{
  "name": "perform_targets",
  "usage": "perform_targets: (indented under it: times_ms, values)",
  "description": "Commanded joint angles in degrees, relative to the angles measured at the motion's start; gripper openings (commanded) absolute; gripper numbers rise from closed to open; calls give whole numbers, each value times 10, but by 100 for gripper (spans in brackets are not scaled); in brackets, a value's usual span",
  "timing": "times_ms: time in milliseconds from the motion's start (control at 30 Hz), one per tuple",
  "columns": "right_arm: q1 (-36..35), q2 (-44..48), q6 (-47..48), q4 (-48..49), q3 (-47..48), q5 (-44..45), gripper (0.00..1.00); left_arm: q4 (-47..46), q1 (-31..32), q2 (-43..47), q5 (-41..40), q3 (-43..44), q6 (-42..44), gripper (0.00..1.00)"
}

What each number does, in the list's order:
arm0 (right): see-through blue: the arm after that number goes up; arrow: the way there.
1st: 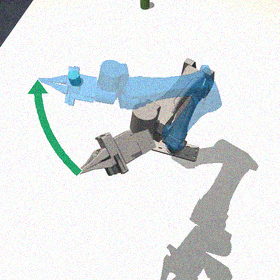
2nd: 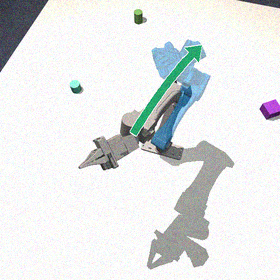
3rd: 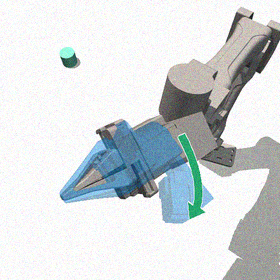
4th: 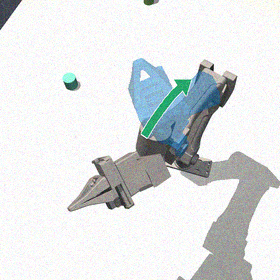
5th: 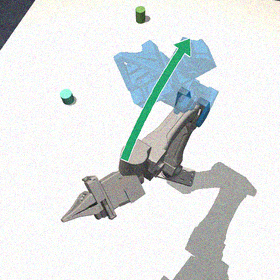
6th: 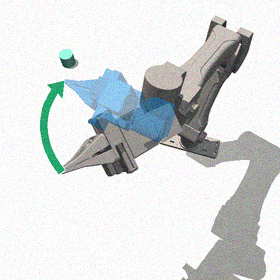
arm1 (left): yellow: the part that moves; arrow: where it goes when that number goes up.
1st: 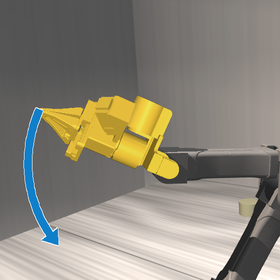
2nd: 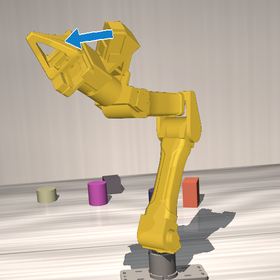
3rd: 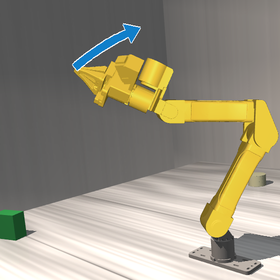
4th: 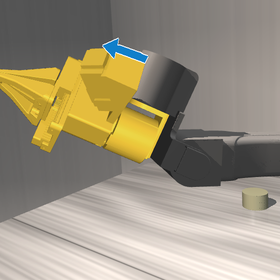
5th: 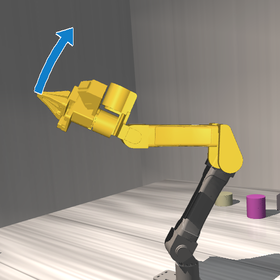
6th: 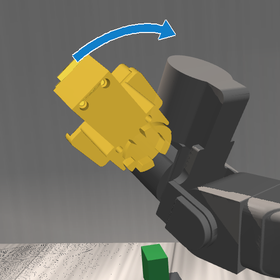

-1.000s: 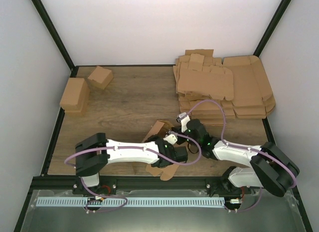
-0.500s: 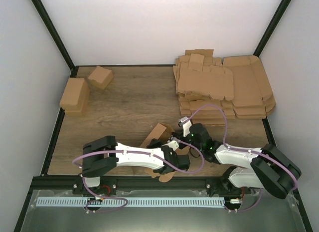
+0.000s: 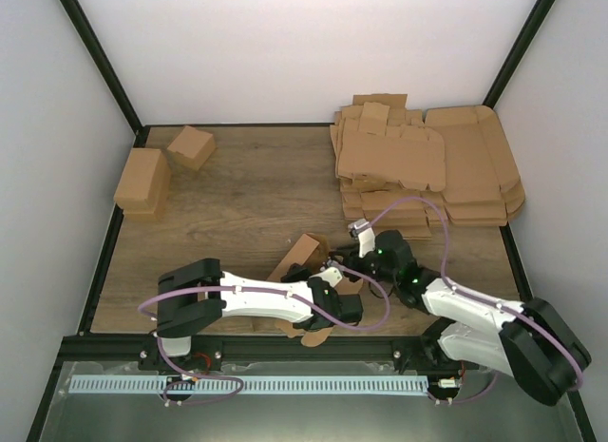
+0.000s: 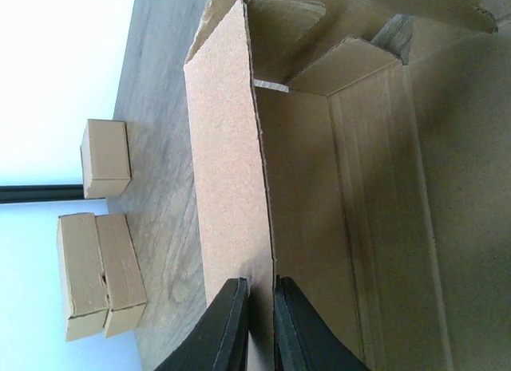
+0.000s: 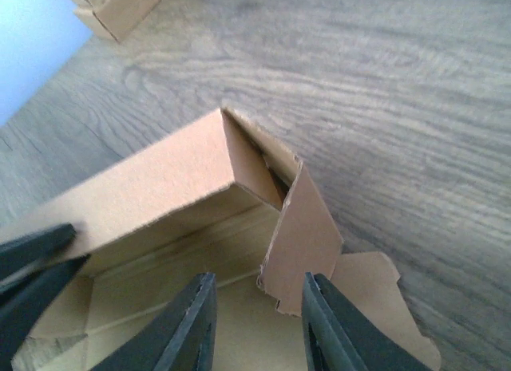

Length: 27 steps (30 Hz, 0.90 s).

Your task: Fold the paper box

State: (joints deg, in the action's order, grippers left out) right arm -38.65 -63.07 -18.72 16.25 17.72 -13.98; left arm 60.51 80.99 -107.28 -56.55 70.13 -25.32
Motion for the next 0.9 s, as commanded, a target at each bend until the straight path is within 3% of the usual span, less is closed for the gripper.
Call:
perform_targets:
  times_ms: [0, 200, 400, 567, 867]
  values:
    - [34, 52, -4, -33, 15, -49, 35, -29, -1, -1, 19, 1, 2, 10]
    - [91, 48, -24, -49, 45, -33, 48, -32, 0, 0, 20, 2, 4, 10]
    - [166, -111, -57, -74, 163, -53, 44, -36, -1, 0, 21, 3, 7, 10]
    - [176, -244, -53, -63, 223, -117, 38, -42, -1, 2, 24, -1, 9, 10]
    - [163, -291, -30, 3, 186, -221, 34, -54, 0, 9, 28, 4, 24, 10]
